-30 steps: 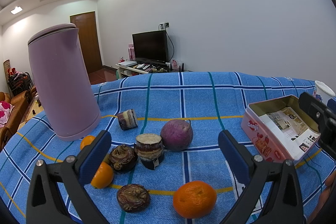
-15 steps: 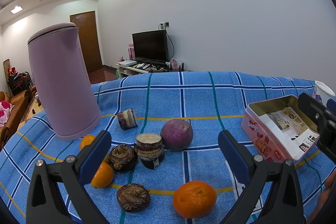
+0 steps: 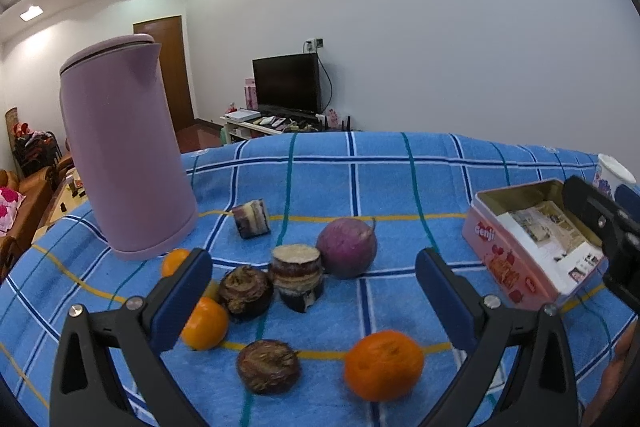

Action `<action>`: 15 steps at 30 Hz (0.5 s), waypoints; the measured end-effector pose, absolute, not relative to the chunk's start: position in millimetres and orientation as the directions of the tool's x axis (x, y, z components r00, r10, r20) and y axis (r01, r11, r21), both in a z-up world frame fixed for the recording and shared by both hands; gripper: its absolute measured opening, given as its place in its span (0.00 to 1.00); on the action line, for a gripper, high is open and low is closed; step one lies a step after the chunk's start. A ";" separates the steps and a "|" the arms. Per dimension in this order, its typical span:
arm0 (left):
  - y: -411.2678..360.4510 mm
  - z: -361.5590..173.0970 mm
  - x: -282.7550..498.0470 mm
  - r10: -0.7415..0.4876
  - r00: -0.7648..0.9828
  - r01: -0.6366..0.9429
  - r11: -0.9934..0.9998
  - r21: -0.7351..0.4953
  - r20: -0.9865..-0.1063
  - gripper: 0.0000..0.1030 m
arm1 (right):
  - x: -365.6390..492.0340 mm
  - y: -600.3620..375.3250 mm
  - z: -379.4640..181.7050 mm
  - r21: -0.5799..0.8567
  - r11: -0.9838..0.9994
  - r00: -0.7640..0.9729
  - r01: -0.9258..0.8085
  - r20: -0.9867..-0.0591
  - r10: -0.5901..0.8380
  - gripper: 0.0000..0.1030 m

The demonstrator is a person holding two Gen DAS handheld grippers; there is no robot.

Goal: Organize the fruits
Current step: 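Grasp an orange with the right gripper while the left gripper grasps a dark tuber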

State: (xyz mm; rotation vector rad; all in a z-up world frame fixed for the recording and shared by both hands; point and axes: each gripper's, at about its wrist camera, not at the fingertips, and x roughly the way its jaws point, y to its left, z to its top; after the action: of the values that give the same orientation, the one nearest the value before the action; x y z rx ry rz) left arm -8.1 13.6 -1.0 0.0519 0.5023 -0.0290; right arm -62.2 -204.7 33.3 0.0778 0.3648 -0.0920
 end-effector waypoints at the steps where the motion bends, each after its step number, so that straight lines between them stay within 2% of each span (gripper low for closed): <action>1: 18.0 -0.4 -9.4 -0.007 0.875 0.032 0.999 0.043 -0.484 1.00 | -62.7 -202.7 33.4 0.063 0.994 0.931 0.087 -0.359 -0.059 0.99; 6: 60.6 1.5 -15.3 0.022 0.850 -0.040 0.999 -0.023 -0.527 1.00 | -63.8 -190.8 33.3 0.066 0.998 0.931 -0.007 -0.363 0.031 0.97; 8: 76.8 1.5 -19.5 0.046 0.841 -0.072 0.997 -0.027 -0.538 1.00 | -61.8 -182.1 31.9 0.056 0.996 0.922 -0.064 -0.378 0.081 0.89; 10: 91.9 0.4 -24.2 0.075 0.834 -0.099 0.995 -0.013 -0.546 1.00 | -56.9 -171.3 28.5 0.050 0.990 0.897 -0.132 -0.418 0.141 0.75; 13: 107.3 -2.2 -29.7 0.093 0.824 -0.112 0.994 0.000 -0.559 1.00 | -45.1 -156.8 17.9 0.077 0.968 0.829 -0.240 -0.502 0.246 0.67; 15: 115.1 -3.1 -33.4 0.089 0.821 -0.104 0.995 0.007 -0.563 1.00 | -40.2 -145.6 11.1 0.103 0.945 0.775 -0.311 -0.549 0.315 0.67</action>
State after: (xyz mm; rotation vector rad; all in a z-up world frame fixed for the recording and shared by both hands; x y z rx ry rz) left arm -33.4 115.1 -3.1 -0.0245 0.5980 0.1027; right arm -40.2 -145.6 11.1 0.0069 0.5951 0.3389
